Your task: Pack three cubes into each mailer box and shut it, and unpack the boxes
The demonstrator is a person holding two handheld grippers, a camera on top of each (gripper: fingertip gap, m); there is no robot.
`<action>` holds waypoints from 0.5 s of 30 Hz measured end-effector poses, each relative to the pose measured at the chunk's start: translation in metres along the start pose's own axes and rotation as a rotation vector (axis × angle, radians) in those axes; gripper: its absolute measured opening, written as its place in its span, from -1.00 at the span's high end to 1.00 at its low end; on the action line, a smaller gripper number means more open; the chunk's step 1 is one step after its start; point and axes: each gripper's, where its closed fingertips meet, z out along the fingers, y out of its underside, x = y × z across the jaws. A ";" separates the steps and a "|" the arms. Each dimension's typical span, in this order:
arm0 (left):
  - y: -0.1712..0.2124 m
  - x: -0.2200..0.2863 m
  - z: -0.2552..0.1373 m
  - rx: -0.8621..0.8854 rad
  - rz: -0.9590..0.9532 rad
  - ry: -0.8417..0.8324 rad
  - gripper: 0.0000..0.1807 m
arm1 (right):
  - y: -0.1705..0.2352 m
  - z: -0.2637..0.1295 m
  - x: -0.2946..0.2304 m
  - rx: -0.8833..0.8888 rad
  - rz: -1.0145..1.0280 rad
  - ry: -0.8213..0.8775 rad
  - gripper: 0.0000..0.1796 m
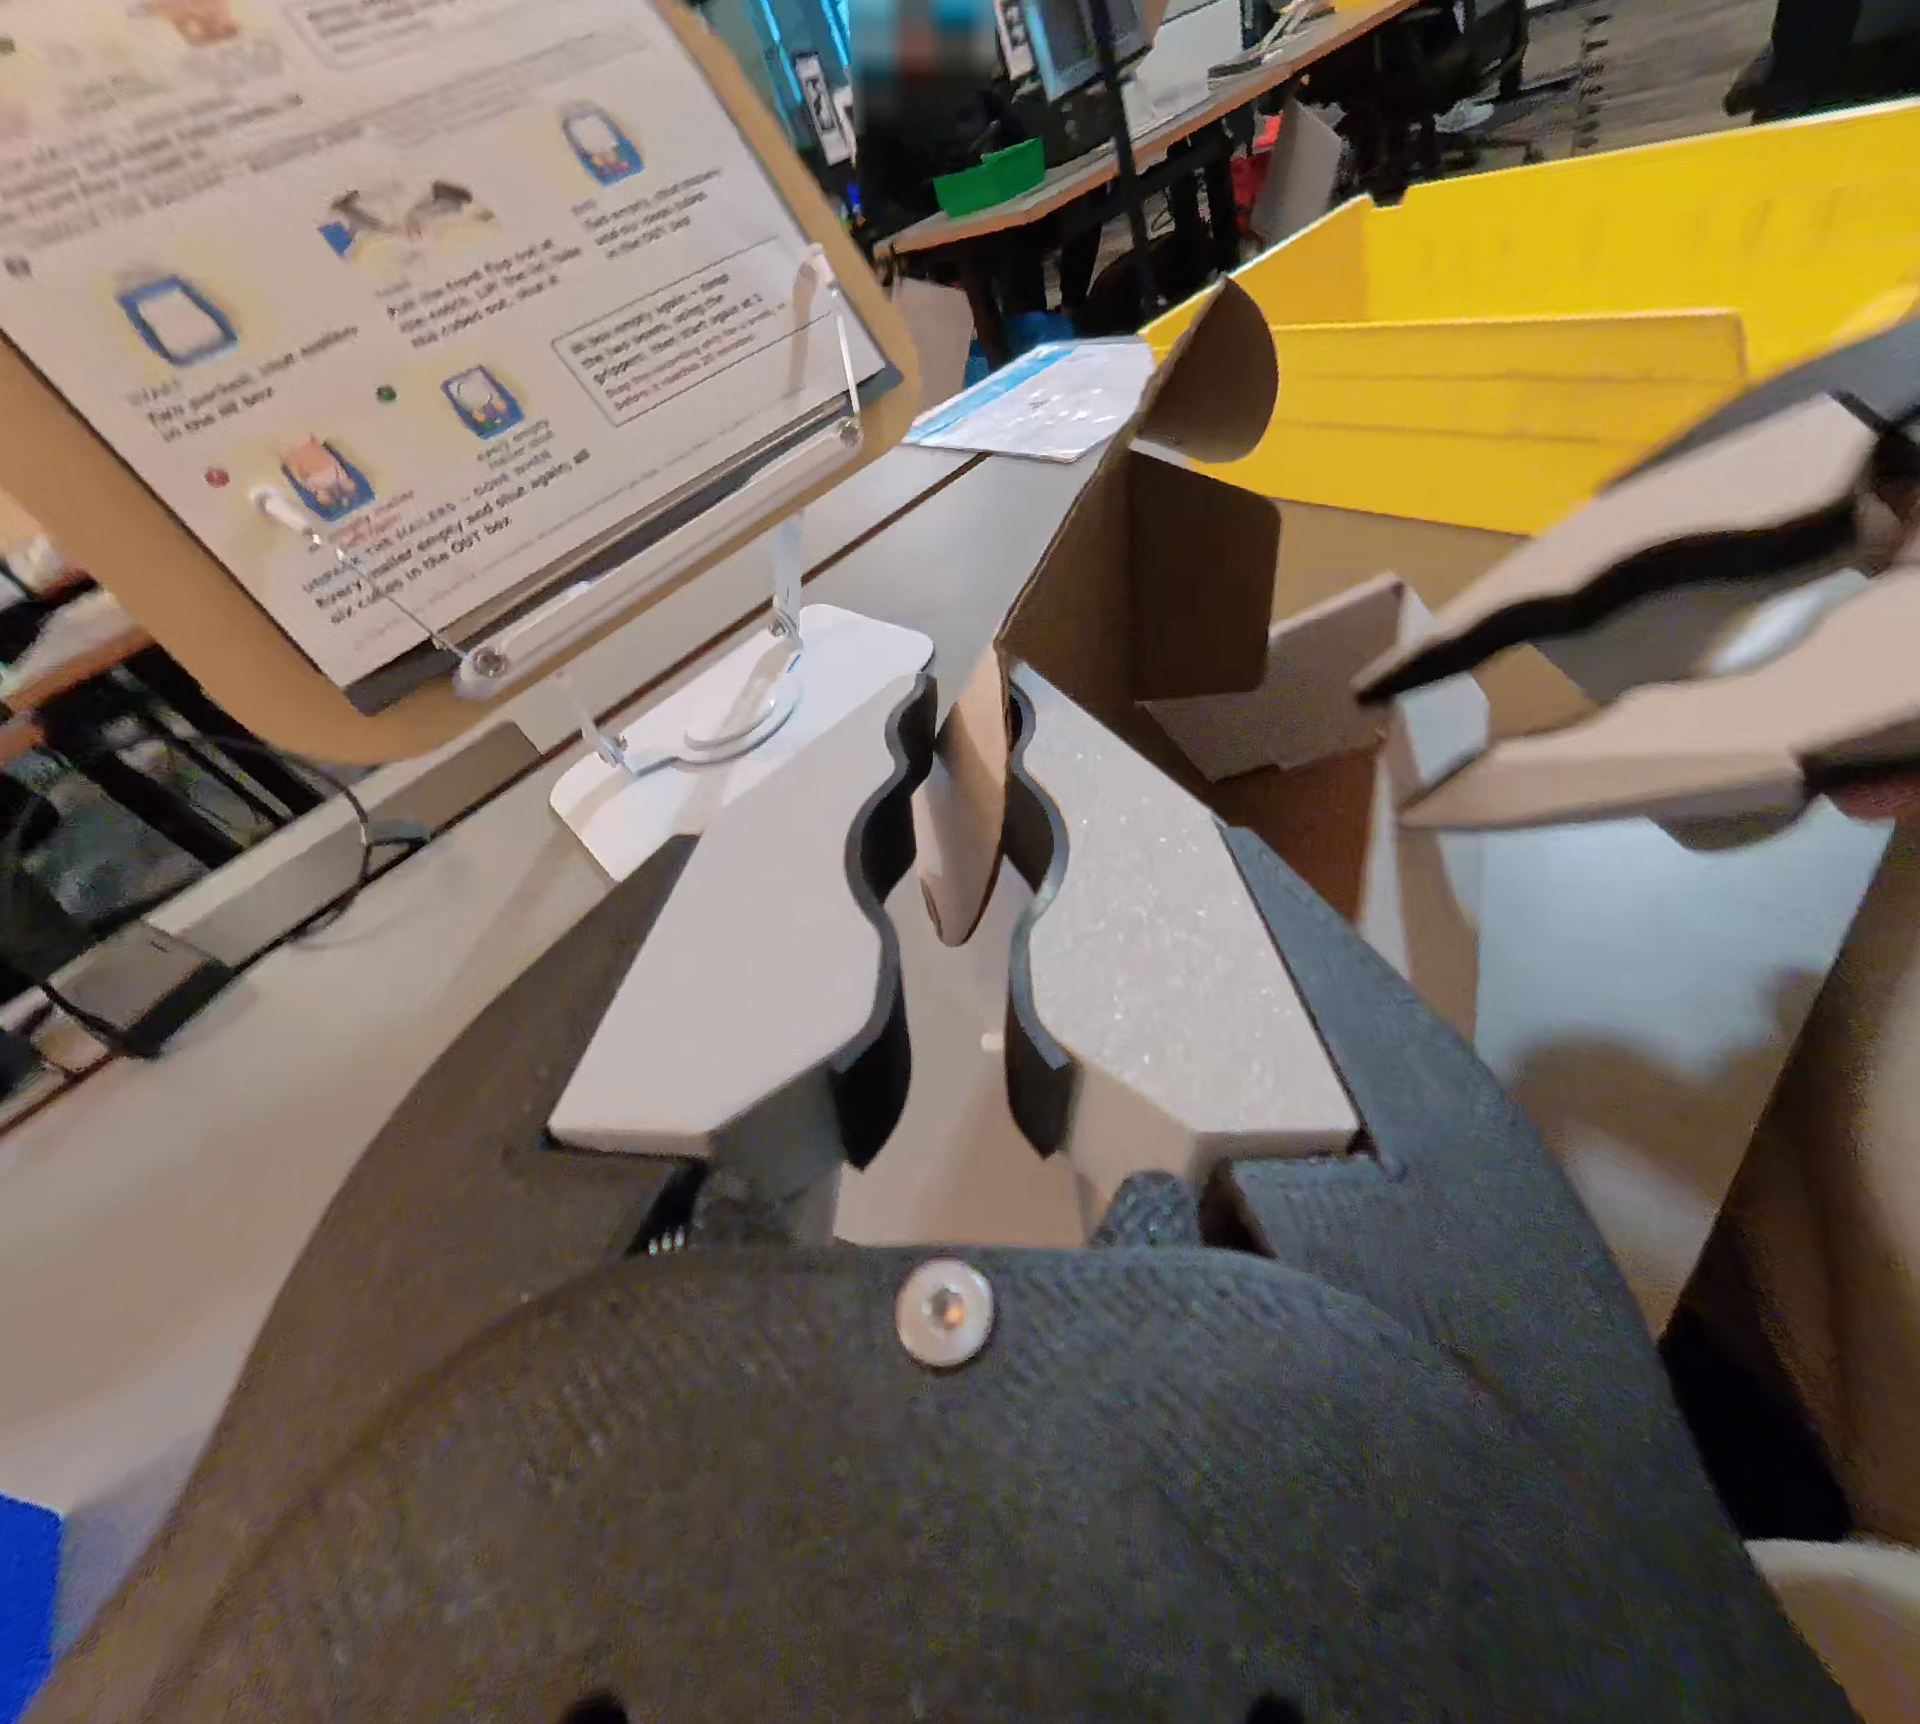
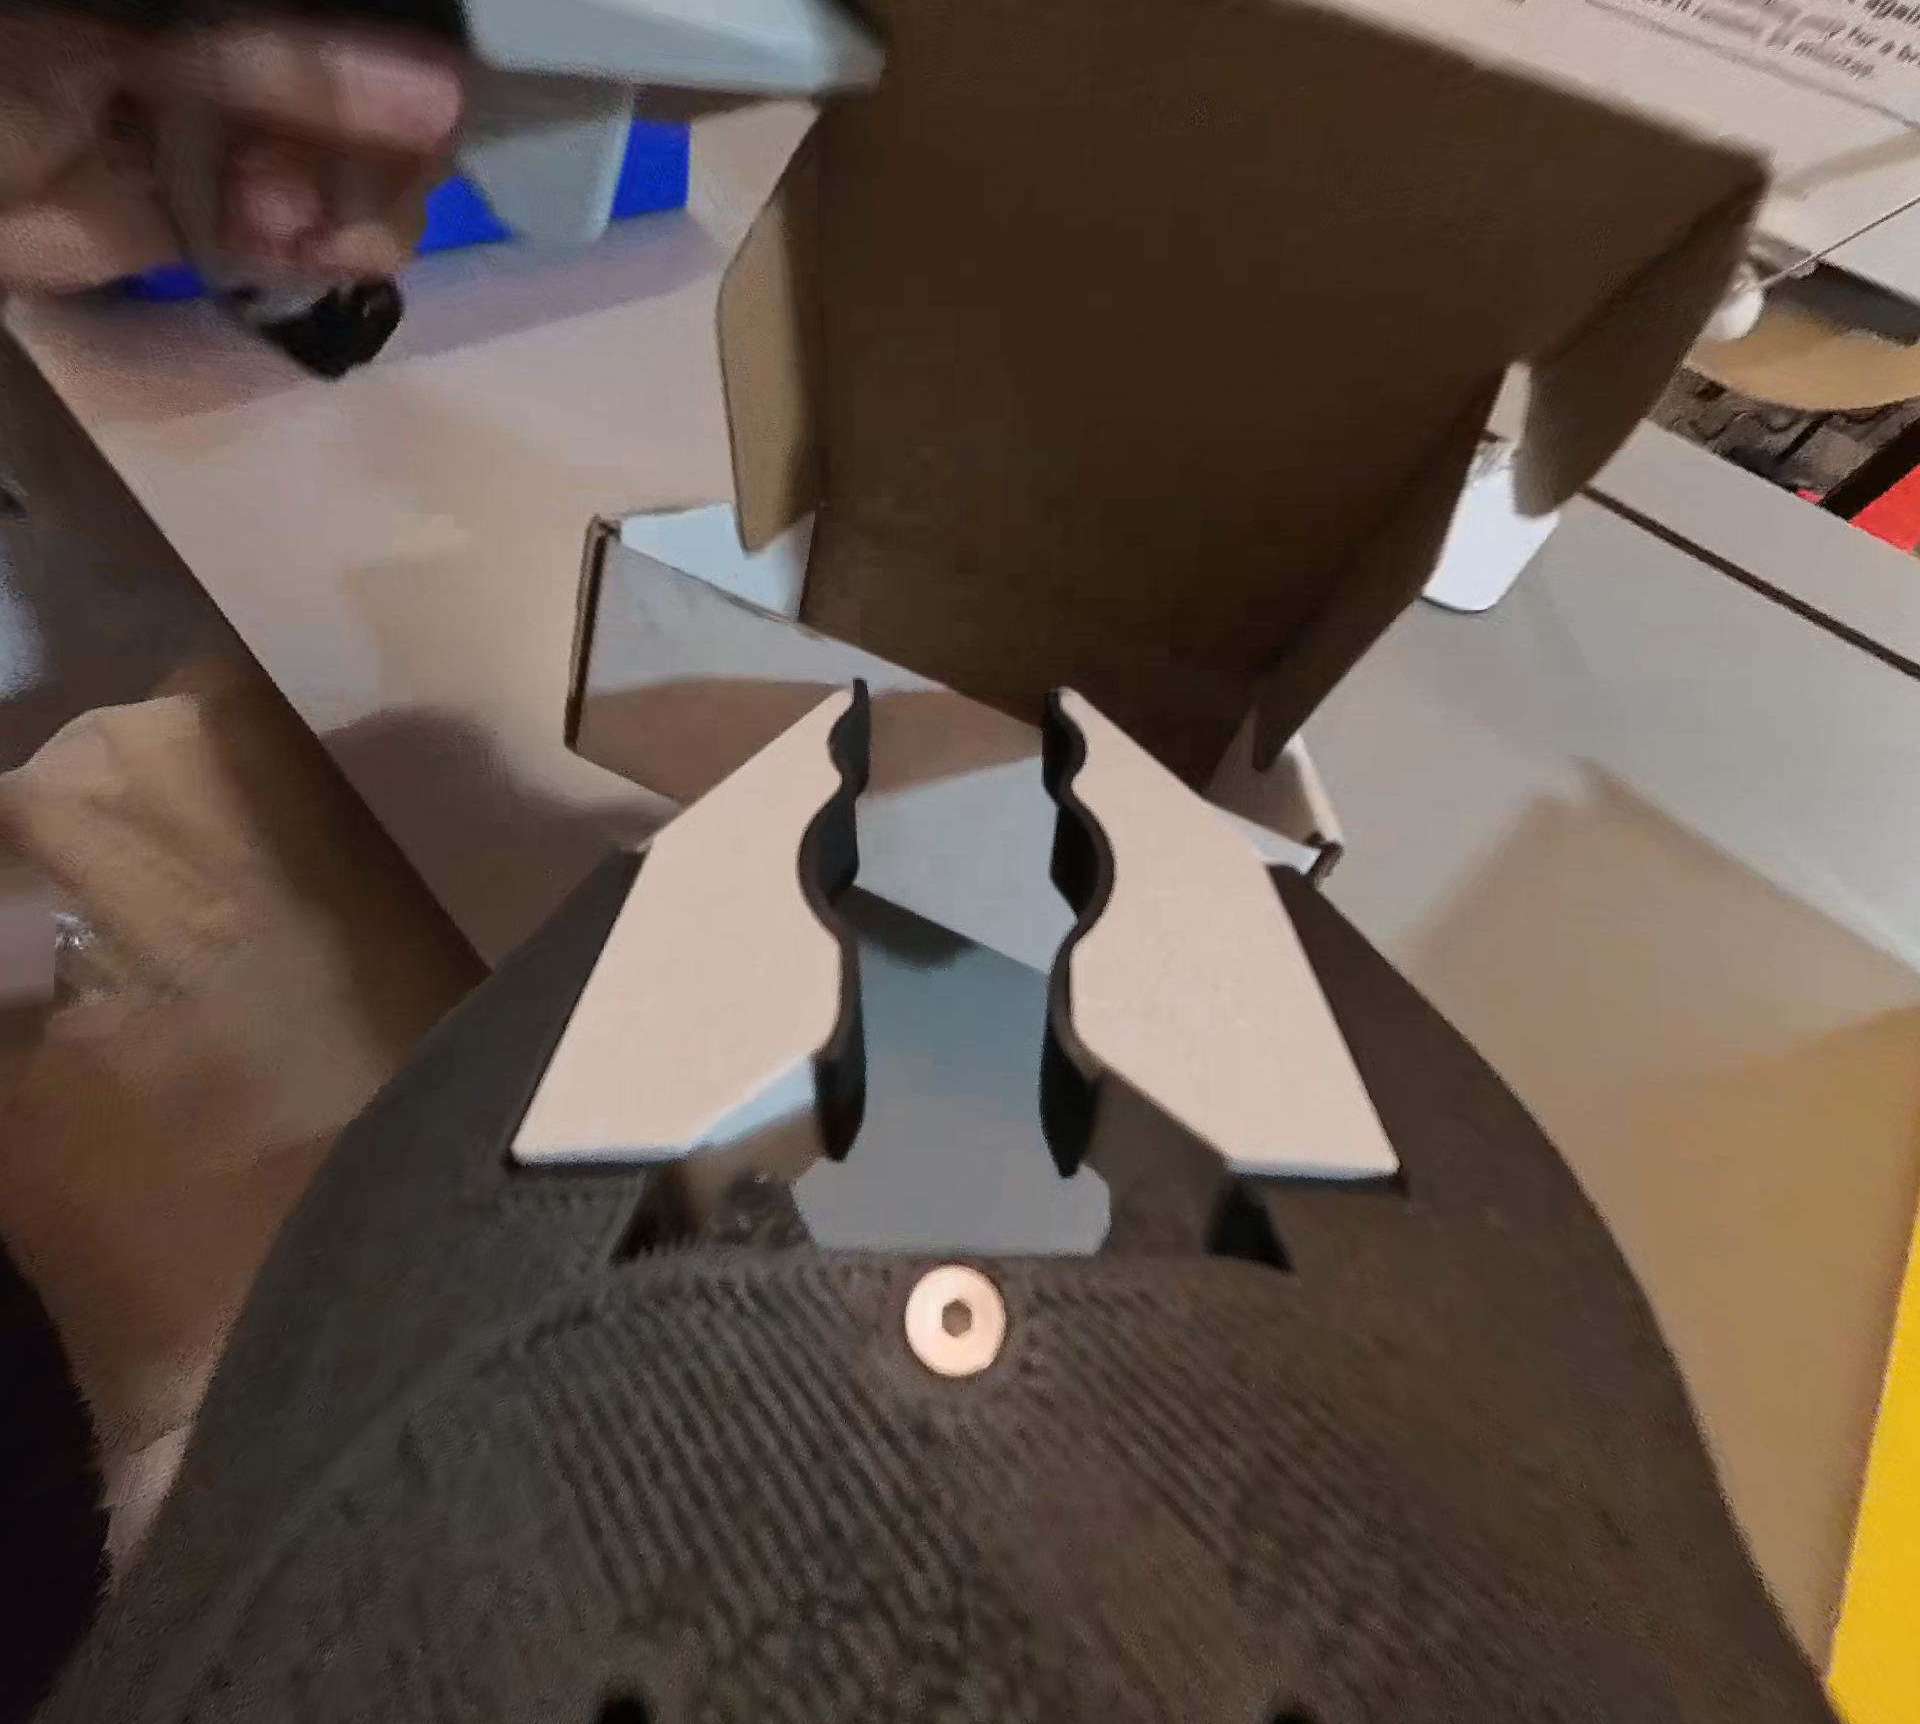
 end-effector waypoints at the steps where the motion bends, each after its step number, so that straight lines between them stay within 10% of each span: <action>1: 0.000 -0.008 0.005 -0.016 -0.037 -0.001 0.88 | 0.004 -0.001 -0.001 -0.011 -0.005 0.001 0.65; 15: 0.076 -0.103 0.077 -0.271 -0.569 -0.103 0.54 | 0.038 0.005 -0.018 -0.117 0.042 -0.086 0.67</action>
